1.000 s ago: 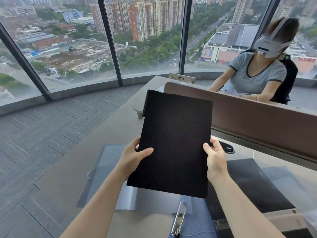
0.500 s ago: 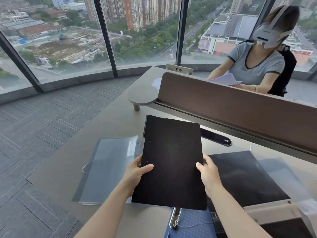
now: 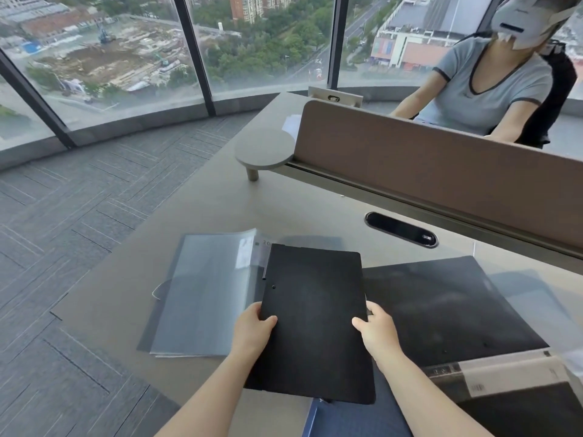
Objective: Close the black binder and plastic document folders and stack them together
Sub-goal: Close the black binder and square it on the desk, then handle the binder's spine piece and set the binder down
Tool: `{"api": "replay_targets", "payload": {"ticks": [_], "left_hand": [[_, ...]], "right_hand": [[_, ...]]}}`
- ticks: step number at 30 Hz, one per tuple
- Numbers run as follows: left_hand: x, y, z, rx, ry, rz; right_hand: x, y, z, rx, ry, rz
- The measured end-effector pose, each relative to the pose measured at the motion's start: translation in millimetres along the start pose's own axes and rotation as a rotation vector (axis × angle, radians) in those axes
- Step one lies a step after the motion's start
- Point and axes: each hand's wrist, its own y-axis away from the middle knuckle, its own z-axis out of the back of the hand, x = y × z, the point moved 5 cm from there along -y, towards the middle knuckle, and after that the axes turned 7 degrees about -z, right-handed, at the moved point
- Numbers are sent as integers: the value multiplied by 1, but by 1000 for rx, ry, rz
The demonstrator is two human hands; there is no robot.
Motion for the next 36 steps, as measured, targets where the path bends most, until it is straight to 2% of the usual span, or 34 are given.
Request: {"api": "replay_targets", "payload": {"ticks": [9, 16, 23, 28, 36], "left_hand": [[14, -2, -9, -18, -398, 0], [16, -2, -13, -29, -442, -9], [10, -3, -13, -51, -474, -46], [-20, -3, -20, -121, -640, -230], [-80, 5, -88, 59, -527, -471]], "right_hand": [[0, 0, -5, -96, 402, 8], [4, -1, -8, -175, 587, 35], [4, -3, -5, -202, 610, 60], [5, 1, 7, -234, 523, 99], [0, 12, 64, -321, 383, 135]]}}
